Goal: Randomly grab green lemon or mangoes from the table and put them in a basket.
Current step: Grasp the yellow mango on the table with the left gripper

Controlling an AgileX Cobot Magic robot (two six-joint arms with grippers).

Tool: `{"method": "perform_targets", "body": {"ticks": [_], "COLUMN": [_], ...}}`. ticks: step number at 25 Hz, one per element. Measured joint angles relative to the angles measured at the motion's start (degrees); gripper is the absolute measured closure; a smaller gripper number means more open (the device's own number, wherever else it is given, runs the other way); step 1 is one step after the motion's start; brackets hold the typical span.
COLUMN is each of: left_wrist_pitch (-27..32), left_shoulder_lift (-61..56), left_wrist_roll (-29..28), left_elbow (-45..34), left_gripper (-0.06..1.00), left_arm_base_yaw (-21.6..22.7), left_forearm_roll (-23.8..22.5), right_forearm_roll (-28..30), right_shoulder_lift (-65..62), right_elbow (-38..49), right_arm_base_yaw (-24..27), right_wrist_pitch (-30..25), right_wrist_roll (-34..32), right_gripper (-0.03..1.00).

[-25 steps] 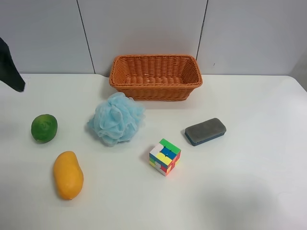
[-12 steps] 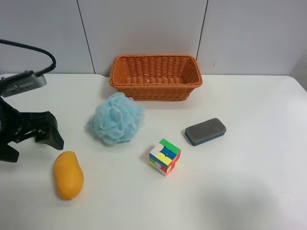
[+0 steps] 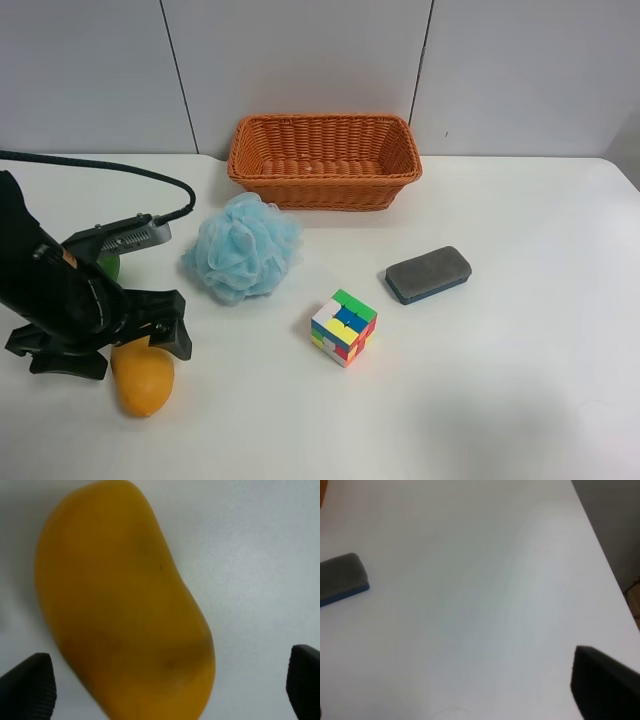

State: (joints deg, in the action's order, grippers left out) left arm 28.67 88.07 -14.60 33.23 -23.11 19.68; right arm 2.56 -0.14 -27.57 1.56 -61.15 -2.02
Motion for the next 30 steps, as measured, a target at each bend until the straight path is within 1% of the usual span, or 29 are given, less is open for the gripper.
{"method": "perform_targets", "body": {"ticks": [7,11,13,14,15,16,25,30], "left_wrist_pitch": [-5.68,-6.50,-6.50,-6.50,-6.50,-6.50,-6.26,-4.92], "left_shoulder_lift": [5.66,6.15,6.17,6.21,6.21,6.21,6.21,6.21], "left_wrist_roll": [2.04,2.45,2.45,2.45,2.45,2.45,2.52,2.52], "left_elbow": [0.05,0.05,0.05,0.05,0.05,0.05,0.05,0.05], "left_gripper": [0.04,0.06,0.12,0.18,0.27,0.31,0.31,0.31], "left_arm_base_yaw": [-0.05,-0.05,-0.05,-0.05,-0.05,-0.05,-0.05,-0.05], "left_forearm_roll": [0.51,0.51,0.51,0.51,0.51,0.57,0.67,0.67], "right_forearm_roll": [0.00,0.00,0.00,0.00,0.00,0.00,0.00,0.00], "right_shoulder_lift": [0.00,0.00,0.00,0.00,0.00,0.00,0.00,0.00], "right_elbow": [0.00,0.00,0.00,0.00,0.00,0.00,0.00,0.00], "right_arm_base_yaw": [0.00,0.00,0.00,0.00,0.00,0.00,0.00,0.00], "right_wrist_pitch": [0.00,0.00,0.00,0.00,0.00,0.00,0.00,0.00], "right_wrist_roll": [0.00,0.00,0.00,0.00,0.00,0.00,0.00,0.00], "right_gripper": [-0.02,-0.02,-0.02,-0.02,-0.02,-0.02,-0.02,-0.02]}}
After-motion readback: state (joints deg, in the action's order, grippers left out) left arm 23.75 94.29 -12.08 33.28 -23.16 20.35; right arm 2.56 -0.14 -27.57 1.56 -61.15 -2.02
